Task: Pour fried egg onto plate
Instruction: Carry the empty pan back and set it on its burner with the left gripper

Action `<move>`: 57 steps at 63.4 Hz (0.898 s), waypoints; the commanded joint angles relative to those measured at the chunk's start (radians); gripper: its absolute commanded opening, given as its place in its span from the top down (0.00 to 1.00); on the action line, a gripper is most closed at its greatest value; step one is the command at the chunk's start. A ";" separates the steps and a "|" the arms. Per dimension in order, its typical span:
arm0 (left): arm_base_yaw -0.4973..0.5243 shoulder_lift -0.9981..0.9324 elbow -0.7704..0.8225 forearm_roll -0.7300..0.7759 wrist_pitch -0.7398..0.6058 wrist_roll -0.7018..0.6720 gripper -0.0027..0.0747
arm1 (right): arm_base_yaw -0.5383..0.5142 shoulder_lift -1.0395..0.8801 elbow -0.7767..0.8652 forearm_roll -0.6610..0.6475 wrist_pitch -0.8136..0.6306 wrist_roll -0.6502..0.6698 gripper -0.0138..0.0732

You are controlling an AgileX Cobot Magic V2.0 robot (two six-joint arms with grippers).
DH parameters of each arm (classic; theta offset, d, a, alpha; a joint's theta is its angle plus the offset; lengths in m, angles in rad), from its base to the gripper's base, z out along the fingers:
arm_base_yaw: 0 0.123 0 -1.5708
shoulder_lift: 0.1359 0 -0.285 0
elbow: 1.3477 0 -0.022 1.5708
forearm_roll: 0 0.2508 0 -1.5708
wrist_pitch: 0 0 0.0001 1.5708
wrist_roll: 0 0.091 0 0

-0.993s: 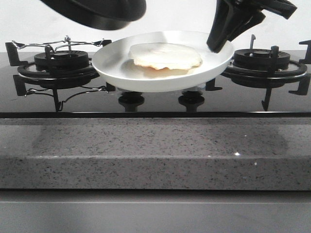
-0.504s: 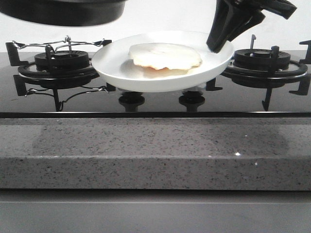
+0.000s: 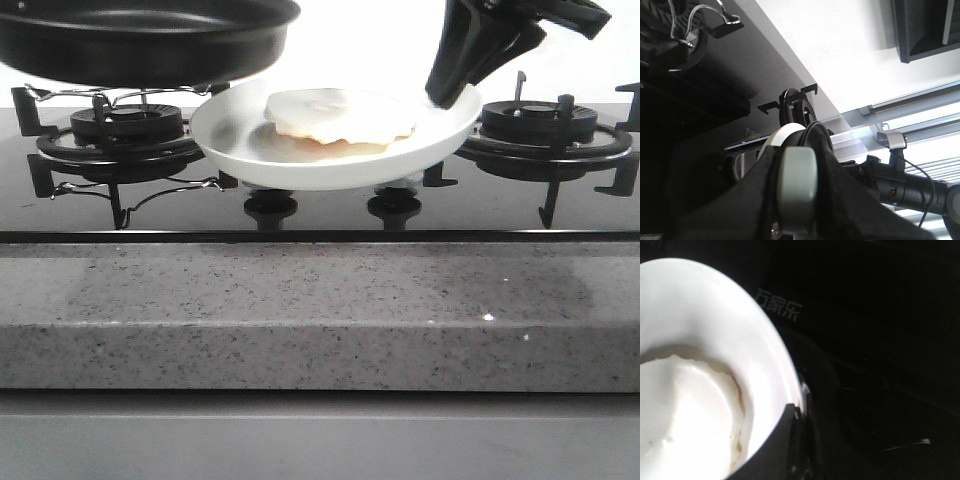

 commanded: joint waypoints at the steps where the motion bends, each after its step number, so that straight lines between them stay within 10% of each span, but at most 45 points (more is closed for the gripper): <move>1: 0.001 -0.026 -0.027 -0.106 0.055 -0.001 0.99 | -0.003 -0.051 -0.025 0.034 -0.040 -0.004 0.98; 57: 0.001 -0.026 -0.027 -0.126 0.036 -0.001 0.99 | -0.003 -0.051 -0.025 0.034 -0.044 -0.004 0.98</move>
